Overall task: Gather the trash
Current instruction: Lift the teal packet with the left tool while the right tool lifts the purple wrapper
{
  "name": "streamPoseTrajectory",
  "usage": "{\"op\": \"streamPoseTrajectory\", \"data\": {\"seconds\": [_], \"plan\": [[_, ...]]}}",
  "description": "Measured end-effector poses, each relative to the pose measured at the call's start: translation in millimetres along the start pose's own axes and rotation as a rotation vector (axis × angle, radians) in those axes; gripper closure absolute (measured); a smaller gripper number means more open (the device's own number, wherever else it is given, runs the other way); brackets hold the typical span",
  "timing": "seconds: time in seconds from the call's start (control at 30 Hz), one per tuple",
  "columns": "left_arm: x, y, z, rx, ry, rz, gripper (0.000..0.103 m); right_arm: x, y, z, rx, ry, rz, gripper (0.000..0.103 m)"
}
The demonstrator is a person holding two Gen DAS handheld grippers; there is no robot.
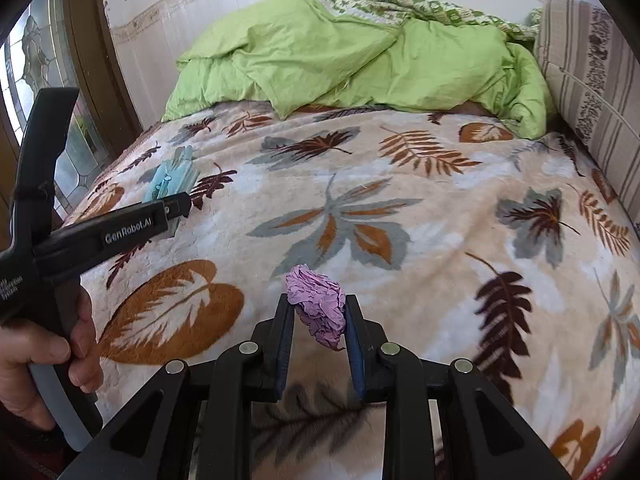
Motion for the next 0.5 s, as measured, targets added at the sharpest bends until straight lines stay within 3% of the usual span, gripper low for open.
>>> {"op": "streamPoseTrajectory", "data": {"seconds": [0.5], "plan": [[45.9,84.5,48.6,0.045,-0.112,0.07,0.069,40.2,61.3,29.5,0.039,-0.145,-0.012,0.077]]}}
Point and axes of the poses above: each gripper's, at about its wrist camera, not at the fingertips, and y roughly against the way its jaws point, x to its right, z to its underside, the point moved 5 cm from there along -y, roughly the way its jaws point
